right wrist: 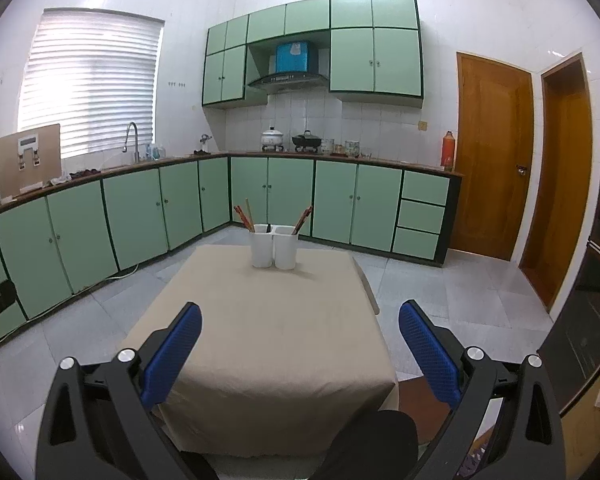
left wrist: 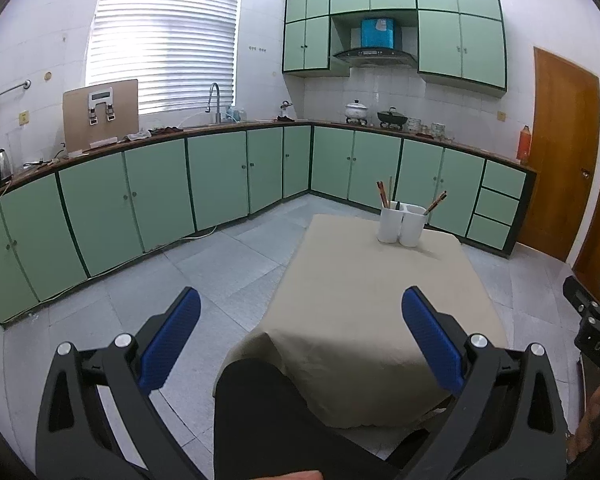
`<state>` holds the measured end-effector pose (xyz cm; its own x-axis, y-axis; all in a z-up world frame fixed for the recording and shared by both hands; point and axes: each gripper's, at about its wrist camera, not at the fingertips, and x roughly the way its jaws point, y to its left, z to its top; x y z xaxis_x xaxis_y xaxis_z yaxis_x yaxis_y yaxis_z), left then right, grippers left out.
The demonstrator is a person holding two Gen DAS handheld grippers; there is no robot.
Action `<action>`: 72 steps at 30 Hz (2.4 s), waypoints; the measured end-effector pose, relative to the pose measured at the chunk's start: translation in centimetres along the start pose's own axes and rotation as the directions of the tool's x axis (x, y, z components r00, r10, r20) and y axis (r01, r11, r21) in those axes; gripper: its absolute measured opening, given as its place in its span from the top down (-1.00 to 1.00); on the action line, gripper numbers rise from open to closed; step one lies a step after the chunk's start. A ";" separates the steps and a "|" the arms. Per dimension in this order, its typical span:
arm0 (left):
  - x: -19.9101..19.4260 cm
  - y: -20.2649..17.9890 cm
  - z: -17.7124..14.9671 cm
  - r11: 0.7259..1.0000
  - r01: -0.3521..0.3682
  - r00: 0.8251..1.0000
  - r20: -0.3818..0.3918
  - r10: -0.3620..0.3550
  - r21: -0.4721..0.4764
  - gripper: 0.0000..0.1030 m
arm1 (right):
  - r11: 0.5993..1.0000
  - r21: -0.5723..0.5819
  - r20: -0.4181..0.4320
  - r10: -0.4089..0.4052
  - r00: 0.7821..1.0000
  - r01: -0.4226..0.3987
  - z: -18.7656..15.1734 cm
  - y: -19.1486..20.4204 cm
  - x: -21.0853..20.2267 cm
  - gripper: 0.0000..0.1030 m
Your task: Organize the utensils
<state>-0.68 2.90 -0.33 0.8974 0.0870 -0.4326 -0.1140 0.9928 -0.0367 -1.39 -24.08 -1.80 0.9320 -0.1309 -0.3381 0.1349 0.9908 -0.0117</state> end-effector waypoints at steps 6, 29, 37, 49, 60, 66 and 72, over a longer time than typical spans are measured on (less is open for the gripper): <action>-0.8 0.0 -0.3 1.000 -0.011 1.000 0.028 0.011 0.000 -0.90 | 1.000 0.000 0.004 0.000 1.000 0.000 -0.4 0.1 -0.4 -0.88; -1.6 0.2 -0.2 1.000 -0.003 0.999 0.048 0.003 -0.001 -0.90 | 0.999 0.033 0.036 -0.018 0.999 0.017 -0.3 -0.5 -1.4 -0.88; -1.6 0.4 -0.2 1.000 -0.003 0.999 0.048 0.004 -0.005 -0.90 | 0.999 0.038 0.037 -0.019 0.999 0.017 -0.2 -0.5 -1.6 -0.88; -1.8 0.3 -0.3 1.000 0.002 0.999 0.048 -0.002 -0.008 -0.90 | 0.999 0.038 0.038 -0.020 0.999 0.018 -0.2 -0.6 -1.7 -0.88; -1.8 0.5 -0.2 1.000 0.005 0.999 0.047 -0.004 -0.013 -0.90 | 0.999 0.040 0.039 -0.021 0.999 0.020 0.0 -0.7 -1.9 -0.88; -1.8 0.4 -0.3 1.000 0.005 0.999 0.046 -0.005 -0.014 -0.90 | 0.999 0.041 0.037 -0.021 0.999 0.019 0.0 -0.7 -1.8 -0.88; -1.8 0.4 -0.3 1.000 0.007 0.999 0.046 -0.006 -0.015 -0.90 | 0.999 0.042 0.037 -0.021 0.999 0.019 0.0 -0.7 -1.8 -0.88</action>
<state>-2.48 3.16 0.22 0.9167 0.0849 -0.3904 -0.1143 0.9920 -0.0528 -3.12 -24.52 -1.22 0.9408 -0.1526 -0.3025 0.1668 0.9858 0.0214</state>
